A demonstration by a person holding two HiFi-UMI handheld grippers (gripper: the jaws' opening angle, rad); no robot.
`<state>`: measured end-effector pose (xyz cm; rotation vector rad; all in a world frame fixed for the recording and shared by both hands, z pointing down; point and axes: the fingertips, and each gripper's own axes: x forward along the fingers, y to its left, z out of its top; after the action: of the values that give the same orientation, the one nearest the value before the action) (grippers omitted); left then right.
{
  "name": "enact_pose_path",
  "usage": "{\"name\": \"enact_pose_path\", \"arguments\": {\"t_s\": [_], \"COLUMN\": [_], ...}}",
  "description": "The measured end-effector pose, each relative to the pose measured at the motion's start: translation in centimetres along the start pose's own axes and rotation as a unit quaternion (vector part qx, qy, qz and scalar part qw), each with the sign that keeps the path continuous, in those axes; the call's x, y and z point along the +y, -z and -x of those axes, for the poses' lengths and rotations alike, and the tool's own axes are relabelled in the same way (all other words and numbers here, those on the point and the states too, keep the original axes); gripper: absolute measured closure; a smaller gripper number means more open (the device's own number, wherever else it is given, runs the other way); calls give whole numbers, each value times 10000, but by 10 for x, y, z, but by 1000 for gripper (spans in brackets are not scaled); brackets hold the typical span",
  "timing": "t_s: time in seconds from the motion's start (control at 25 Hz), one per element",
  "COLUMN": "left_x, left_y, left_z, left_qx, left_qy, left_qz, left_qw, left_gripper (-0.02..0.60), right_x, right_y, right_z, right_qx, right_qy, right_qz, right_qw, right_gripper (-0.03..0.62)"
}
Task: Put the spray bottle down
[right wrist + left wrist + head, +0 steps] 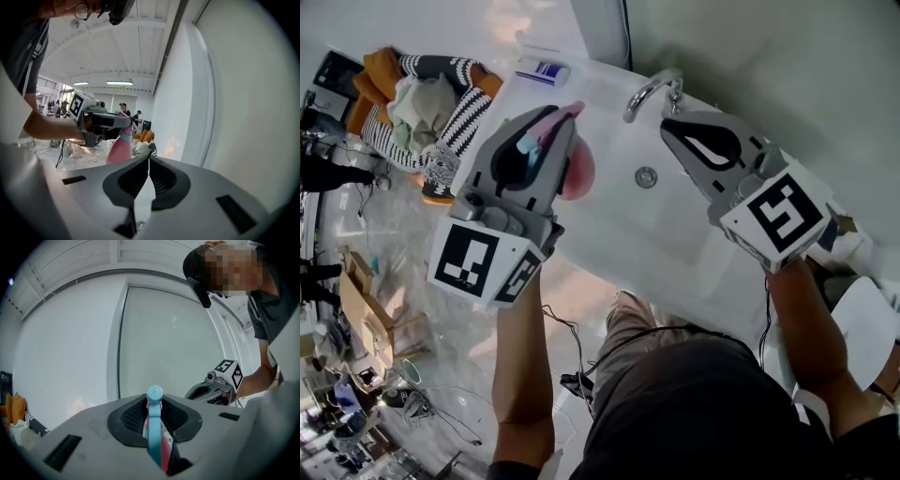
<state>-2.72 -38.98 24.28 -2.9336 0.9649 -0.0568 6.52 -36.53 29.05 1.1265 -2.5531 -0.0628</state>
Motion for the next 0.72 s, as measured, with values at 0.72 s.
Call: {"name": "enact_pose_path", "arguments": {"t_s": [0.72], "left_x": [62], "left_y": [29], "left_z": [-14], "left_qx": [0], "left_qy": [194], "left_qz": [224], "left_qw": [9996], "left_gripper": [518], "right_x": [-2], "right_y": [8], "right_z": [-70], "right_qx": [306], "right_qy": [-120], "right_qz": [-432], "right_qw": [9985], "right_gripper": [585]}}
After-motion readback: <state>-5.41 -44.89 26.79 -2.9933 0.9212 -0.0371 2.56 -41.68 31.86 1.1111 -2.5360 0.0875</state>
